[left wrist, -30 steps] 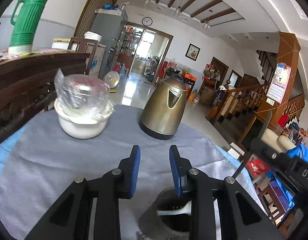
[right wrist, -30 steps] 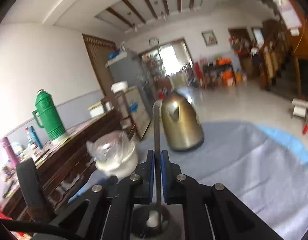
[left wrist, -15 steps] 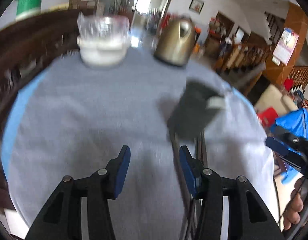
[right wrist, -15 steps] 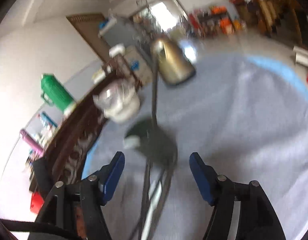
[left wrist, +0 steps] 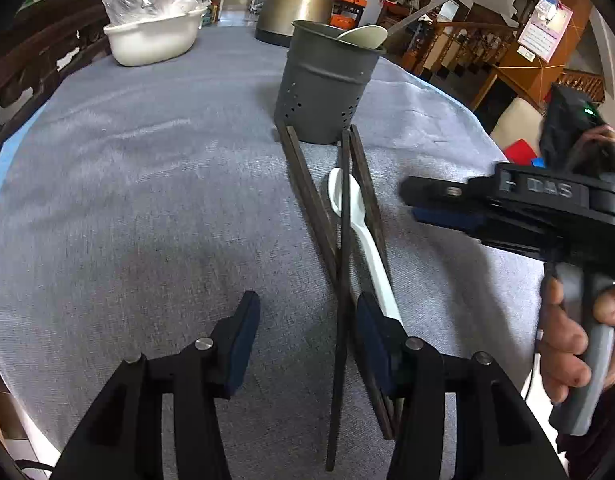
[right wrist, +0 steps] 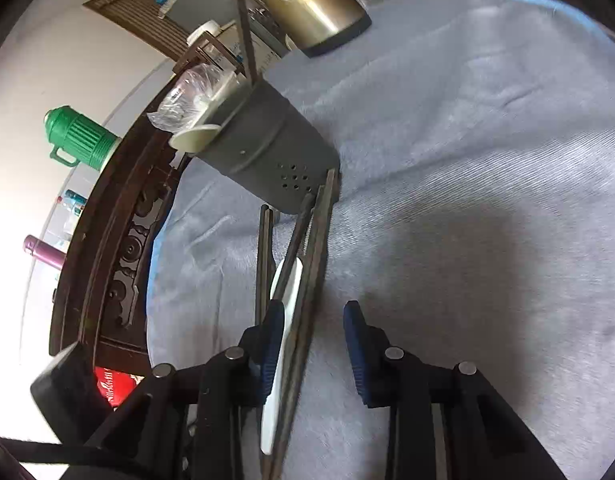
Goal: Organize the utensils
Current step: 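Grasp another chopstick with the right tool while the left tool grasps a chopstick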
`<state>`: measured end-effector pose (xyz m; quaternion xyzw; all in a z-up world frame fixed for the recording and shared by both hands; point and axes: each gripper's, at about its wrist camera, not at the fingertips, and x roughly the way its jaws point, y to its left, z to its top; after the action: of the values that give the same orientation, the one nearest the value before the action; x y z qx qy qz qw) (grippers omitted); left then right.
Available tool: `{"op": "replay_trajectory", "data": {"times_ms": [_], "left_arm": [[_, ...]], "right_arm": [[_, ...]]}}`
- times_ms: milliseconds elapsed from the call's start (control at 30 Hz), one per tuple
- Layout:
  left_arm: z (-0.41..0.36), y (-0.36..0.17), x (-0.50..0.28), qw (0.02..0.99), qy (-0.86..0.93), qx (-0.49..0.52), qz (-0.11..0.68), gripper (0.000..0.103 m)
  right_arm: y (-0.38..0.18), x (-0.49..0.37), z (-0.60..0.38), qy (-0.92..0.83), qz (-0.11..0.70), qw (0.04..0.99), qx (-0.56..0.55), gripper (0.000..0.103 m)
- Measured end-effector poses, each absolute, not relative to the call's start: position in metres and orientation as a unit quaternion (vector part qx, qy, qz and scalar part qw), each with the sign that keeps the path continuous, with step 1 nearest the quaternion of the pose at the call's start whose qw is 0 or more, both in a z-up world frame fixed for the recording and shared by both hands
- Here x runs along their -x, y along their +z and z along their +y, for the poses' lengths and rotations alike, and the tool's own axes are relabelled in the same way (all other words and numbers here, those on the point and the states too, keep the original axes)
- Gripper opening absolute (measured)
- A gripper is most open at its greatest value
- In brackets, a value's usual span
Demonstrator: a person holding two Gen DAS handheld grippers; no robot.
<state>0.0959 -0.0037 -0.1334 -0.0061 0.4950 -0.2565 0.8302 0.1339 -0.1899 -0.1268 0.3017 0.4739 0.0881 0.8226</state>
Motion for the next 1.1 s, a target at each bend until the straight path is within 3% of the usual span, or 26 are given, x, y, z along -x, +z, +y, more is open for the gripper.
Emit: {"op": "replay_trajectory", "data": {"times_ms": [67,200,267,567,667,800,1100], "left_arm": [[-0.006,-0.133,-0.096,0.830,-0.261,0.009,0.493,0.048],[-0.001,-0.137,-0.099,0.838,-0.242,0.004,0.490,0.025],[0.006,-0.136,-0.107,0.839,-0.232,0.013,0.491,0.020],[0.046,-0.129,-0.119,0.850,-0.204,0.053,0.483,0.018],[0.041,-0.122,-0.123,0.851,-0.209,0.050,0.478,0.020],[0.020,-0.121,-0.135,0.845,-0.232,0.019,0.482,0.030],[-0.010,-0.130,-0.157,0.811,-0.271,-0.026,0.518,0.030]], "right_arm": [[-0.130,-0.144,-0.182,0.082,0.482,0.821,-0.295,0.030],[-0.137,-0.157,-0.169,0.066,0.504,0.815,-0.278,0.019],[-0.135,-0.157,-0.165,0.059,0.503,0.822,-0.259,0.018],[-0.126,-0.136,-0.203,0.003,0.503,0.827,-0.250,0.013],[-0.119,-0.136,-0.209,-0.004,0.494,0.831,-0.256,0.015],[-0.120,-0.148,-0.216,-0.004,0.506,0.814,-0.283,0.015],[-0.130,-0.186,-0.214,-0.035,0.534,0.800,-0.271,0.016]]}}
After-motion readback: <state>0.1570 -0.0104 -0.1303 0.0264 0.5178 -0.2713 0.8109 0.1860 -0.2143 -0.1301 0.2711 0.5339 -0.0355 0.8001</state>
